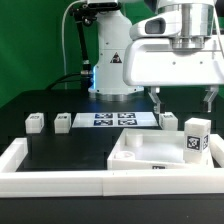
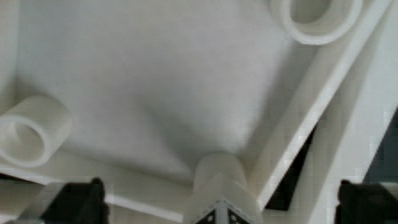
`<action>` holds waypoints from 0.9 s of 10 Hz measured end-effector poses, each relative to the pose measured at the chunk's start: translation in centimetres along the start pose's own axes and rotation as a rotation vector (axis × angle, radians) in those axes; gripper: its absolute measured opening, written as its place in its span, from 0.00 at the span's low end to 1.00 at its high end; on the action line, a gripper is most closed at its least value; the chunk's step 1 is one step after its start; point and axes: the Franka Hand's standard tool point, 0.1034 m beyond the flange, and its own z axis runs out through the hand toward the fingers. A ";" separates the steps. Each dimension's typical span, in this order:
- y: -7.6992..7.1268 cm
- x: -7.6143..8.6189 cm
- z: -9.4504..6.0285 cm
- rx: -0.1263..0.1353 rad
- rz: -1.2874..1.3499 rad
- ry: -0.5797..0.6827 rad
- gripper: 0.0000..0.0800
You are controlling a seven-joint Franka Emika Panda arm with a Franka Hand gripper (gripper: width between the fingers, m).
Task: Assemble square table
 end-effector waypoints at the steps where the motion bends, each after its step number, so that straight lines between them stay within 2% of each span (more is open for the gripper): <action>1: -0.1 -0.3 0.1 -0.001 -0.002 0.001 0.81; 4: -1.5 -3.9 0.3 0.003 -0.023 0.012 0.81; 9: -1.9 -6.6 0.5 0.006 -0.027 -0.015 0.81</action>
Offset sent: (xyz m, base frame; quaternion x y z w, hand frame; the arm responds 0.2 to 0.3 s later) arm -0.0509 0.0124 -0.0001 0.0112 0.0137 -0.0013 0.9998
